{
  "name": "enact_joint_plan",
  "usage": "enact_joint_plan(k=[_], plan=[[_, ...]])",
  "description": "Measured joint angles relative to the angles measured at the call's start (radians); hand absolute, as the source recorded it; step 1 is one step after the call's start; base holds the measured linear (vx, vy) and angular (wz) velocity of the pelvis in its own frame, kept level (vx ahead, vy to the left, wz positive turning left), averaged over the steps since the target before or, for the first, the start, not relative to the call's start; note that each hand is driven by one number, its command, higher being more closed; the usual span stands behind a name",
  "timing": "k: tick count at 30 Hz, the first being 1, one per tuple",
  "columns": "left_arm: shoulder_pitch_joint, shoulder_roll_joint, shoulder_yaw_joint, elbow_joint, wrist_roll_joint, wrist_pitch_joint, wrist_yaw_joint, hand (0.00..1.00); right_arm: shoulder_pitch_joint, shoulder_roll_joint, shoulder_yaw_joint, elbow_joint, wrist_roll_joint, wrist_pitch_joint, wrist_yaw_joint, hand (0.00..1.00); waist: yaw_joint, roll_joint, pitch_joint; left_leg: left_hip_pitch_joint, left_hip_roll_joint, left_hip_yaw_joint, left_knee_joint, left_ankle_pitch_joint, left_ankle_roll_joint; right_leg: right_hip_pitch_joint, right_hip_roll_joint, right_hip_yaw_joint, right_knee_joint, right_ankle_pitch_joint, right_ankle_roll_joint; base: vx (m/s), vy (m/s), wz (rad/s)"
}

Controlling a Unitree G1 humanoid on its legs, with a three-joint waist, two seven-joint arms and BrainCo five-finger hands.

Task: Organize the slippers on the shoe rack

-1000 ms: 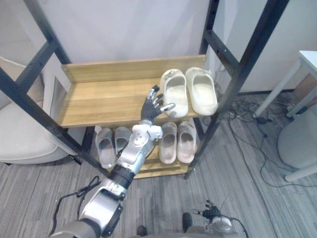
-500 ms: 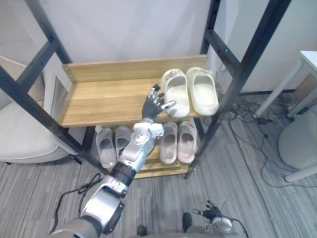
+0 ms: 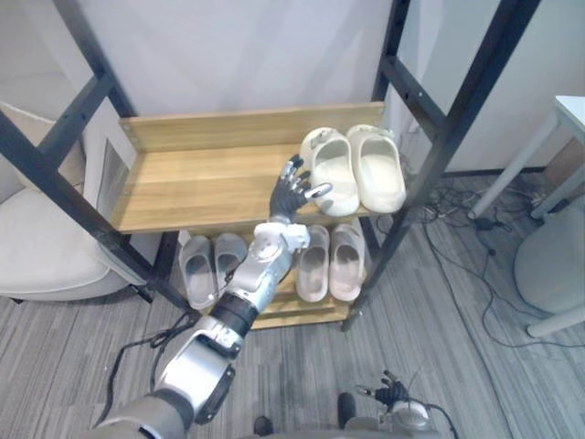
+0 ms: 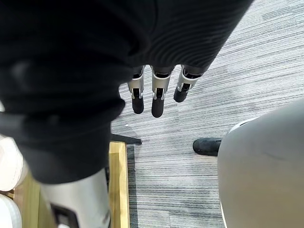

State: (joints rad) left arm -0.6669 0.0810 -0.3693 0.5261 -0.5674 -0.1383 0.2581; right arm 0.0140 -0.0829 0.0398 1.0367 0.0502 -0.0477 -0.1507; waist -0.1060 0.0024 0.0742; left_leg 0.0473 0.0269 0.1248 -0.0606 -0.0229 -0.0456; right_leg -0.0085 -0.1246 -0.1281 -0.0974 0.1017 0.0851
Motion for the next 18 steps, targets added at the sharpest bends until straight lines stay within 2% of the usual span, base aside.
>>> enact_joint_plan(k=[3, 7, 9, 14, 16, 18], plan=[[0.015, 0.033, 0.000, -0.077, 0.032, 0.019, -0.004, 0.00, -0.002, 0.000, 0.001, 0.000, 0.000, 0.000, 0.001, 0.00, 0.001, -0.001, 0.001, 0.001, 0.000, 0.000, 0.000, 0.000, 0.000, 0.000, 0.000, 0.000, 0.000, 0.000, 0.000, 0.00, 0.000, 0.00], [0.123, 0.080, -0.002, -0.362, 0.057, 0.012, -0.040, 0.00, -0.003, -0.001, 0.003, 0.000, 0.011, 0.000, 0.005, 0.00, 0.007, -0.001, 0.001, 0.007, 0.001, -0.001, 0.000, 0.000, 0.000, 0.007, 0.001, -0.002, 0.000, 0.000, 0.000, 0.00, 0.000, 0.00], [0.184, 0.090, -0.017, -0.440, 0.056, 0.003, -0.066, 0.00, -0.003, -0.001, 0.004, 0.000, 0.015, 0.000, 0.007, 0.00, 0.008, -0.001, 0.001, 0.011, 0.000, -0.002, 0.000, 0.000, 0.000, 0.011, 0.000, -0.005, 0.000, -0.002, 0.002, 0.00, -0.003, 0.02], [0.360, 0.103, -0.174, -0.548, 0.034, -0.002, -0.163, 0.00, -0.001, -0.004, 0.016, 0.002, 0.030, 0.000, 0.020, 0.00, 0.032, -0.001, 0.001, 0.007, -0.002, -0.018, 0.001, 0.001, 0.003, 0.015, -0.003, -0.020, 0.000, -0.004, 0.004, -0.02, -0.011, 0.10], [0.459, 0.103, -0.253, -0.551, 0.015, 0.010, -0.227, 0.00, -0.004, -0.005, 0.033, 0.003, 0.030, 0.000, 0.023, 0.00, 0.034, -0.001, 0.001, 0.010, -0.002, -0.027, 0.002, 0.001, 0.002, 0.025, -0.003, -0.027, 0.000, -0.007, 0.005, -0.04, -0.027, 0.13], [0.532, 0.107, -0.296, -0.546, 0.016, 0.026, -0.261, 0.00, -0.006, -0.008, 0.048, 0.003, 0.030, 0.000, 0.024, 0.00, 0.038, 0.000, 0.000, 0.014, -0.001, -0.026, 0.001, 0.001, 0.002, 0.029, -0.002, -0.027, 0.000, -0.009, 0.005, -0.02, -0.010, 0.01]])
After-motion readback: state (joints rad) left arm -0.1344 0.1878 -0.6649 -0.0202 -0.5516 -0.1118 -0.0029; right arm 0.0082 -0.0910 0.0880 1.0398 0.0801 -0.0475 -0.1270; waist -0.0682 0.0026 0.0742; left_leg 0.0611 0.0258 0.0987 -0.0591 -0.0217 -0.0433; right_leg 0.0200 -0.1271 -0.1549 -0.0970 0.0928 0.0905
